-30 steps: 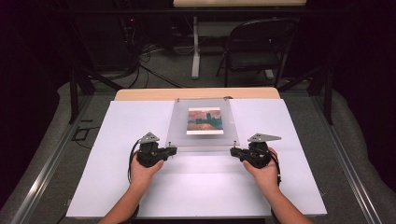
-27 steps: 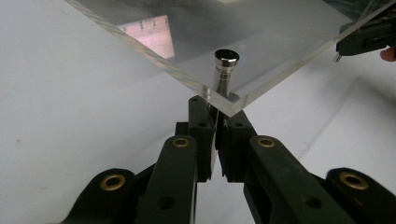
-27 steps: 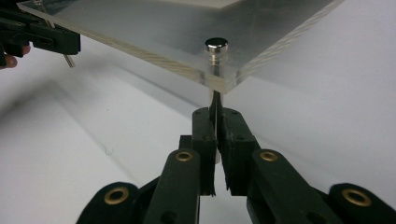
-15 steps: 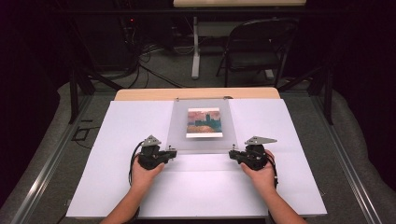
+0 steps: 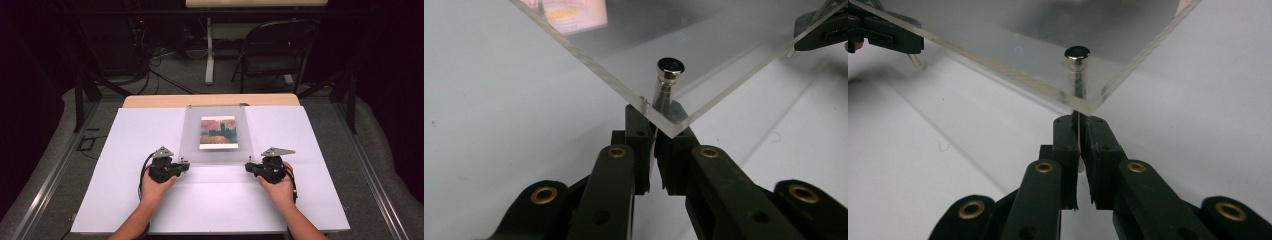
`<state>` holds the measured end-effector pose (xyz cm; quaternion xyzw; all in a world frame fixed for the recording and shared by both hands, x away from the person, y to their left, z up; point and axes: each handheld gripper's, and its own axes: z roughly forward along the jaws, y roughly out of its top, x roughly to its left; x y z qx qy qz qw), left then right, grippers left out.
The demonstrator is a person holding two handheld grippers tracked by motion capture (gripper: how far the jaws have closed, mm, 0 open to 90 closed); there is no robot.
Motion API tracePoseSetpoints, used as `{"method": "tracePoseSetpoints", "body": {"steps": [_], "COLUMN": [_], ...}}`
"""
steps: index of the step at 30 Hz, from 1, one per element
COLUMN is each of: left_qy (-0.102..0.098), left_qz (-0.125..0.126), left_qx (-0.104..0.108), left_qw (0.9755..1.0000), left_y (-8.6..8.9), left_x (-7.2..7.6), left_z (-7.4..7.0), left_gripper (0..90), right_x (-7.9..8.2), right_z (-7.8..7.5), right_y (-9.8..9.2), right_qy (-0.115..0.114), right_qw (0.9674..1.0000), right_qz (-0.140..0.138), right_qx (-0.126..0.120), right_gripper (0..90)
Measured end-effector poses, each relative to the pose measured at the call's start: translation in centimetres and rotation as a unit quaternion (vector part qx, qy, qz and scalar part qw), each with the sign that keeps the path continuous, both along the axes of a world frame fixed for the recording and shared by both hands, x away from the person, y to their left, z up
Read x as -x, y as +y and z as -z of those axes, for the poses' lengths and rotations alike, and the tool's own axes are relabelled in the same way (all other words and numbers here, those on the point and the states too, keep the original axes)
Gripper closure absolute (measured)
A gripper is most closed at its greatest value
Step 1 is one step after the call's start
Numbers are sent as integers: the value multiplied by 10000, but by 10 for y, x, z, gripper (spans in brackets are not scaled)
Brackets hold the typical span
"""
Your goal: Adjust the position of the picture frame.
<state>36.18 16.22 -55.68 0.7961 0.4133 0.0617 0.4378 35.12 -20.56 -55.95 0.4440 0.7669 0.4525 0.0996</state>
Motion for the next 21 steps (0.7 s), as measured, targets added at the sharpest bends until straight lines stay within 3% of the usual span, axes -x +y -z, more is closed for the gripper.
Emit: {"method": "tracePoseSetpoints", "body": {"steps": [21], "left_qy": [21], "left_qz": [-27], "left_qx": [-24], "left_qw": [10000], "left_y": [0], "left_x": [0], "left_z": [4], "left_gripper": [842], "right_x": [0], "right_z": [4], "right_y": [1], "right_qy": [67], "right_qw": [9999], "right_qz": [-4], "right_qx": [77], "right_gripper": [841]}}
